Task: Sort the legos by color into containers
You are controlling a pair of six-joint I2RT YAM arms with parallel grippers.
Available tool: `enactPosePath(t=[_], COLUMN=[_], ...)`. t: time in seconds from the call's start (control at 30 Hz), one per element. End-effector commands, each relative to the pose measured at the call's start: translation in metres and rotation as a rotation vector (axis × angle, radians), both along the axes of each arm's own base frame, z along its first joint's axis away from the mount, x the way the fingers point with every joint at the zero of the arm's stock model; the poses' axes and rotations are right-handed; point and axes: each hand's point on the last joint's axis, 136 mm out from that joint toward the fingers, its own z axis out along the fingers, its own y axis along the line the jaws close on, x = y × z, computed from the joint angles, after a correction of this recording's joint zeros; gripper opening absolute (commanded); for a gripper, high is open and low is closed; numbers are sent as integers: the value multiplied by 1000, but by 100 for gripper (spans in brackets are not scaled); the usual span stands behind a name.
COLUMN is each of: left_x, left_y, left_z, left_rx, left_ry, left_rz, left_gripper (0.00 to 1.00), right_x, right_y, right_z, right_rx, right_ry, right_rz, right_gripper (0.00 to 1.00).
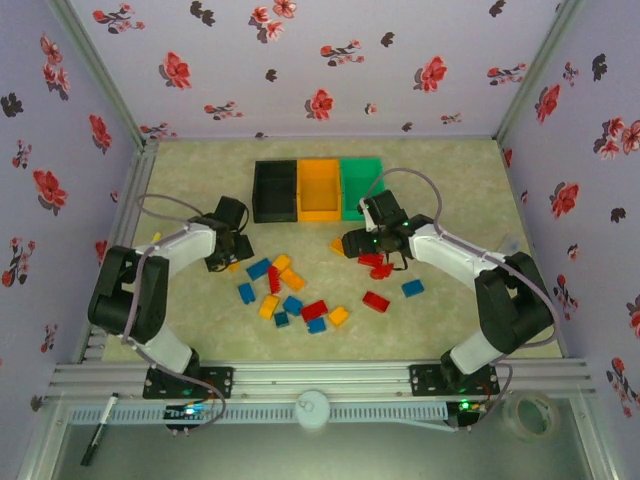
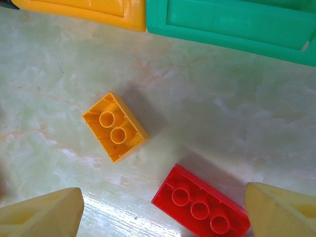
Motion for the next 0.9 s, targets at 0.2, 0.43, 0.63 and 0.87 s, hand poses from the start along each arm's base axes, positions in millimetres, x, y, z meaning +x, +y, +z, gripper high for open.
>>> enactPosePath(t=[0.2,0.43,0.63,0.87], left_x=[8,-4,-5,17], left_y=[-4,-9,-15,-27], left_z=[-5,-4,0,40], left_rx=[14,19,28,29], left_ry=[34,50,54,-9], left_rz=[-87,-117,-136,-181], left_gripper=[53,43,24,17], right_x=[7,8,7,11], right_y=[5,9,6,-6], right_z=[5,5,7,12], right_rx=[5,11,8,-16], right_ry=[-12,-10,-21,-65], right_rz=[-7,-3,-15,-81], right_gripper=[85,84,83,81])
